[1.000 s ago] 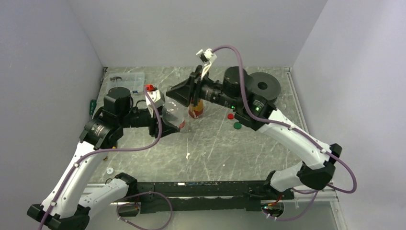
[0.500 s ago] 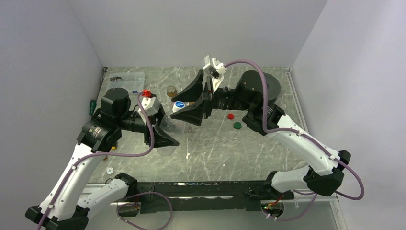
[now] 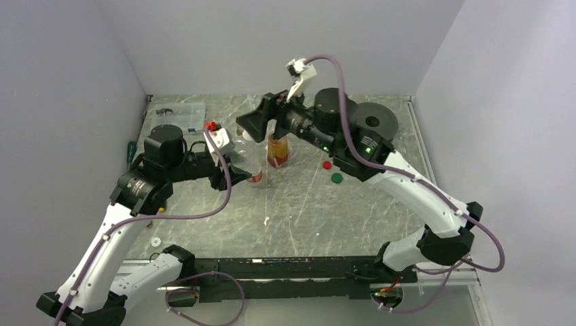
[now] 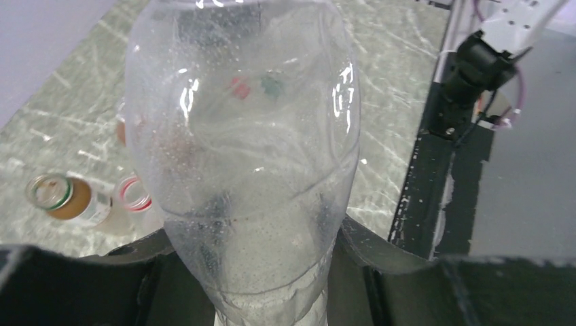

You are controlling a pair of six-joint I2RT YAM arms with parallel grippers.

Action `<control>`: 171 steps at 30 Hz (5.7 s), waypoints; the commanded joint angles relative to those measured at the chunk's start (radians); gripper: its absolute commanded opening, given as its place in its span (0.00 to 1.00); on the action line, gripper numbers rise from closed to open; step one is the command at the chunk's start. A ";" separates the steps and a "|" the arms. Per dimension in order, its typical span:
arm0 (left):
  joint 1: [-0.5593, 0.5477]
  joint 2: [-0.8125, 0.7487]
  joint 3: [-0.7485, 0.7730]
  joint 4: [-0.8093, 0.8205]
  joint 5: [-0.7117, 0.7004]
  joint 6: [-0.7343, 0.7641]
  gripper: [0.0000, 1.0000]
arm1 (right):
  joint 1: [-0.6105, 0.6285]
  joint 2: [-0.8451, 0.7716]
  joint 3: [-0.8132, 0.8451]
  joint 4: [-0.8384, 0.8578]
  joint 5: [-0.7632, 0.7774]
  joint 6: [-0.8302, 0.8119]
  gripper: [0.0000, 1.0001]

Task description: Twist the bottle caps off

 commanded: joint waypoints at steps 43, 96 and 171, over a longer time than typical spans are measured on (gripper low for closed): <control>0.004 -0.042 -0.008 0.066 0.232 -0.043 0.00 | 0.063 -0.081 -0.130 0.216 -0.375 -0.160 0.03; 0.004 -0.028 -0.046 0.032 -0.142 0.068 0.00 | 0.093 0.004 0.001 -0.003 0.143 0.016 0.45; 0.004 -0.041 -0.045 0.075 0.010 0.034 0.00 | 0.176 -0.005 0.048 -0.018 0.192 -0.069 0.03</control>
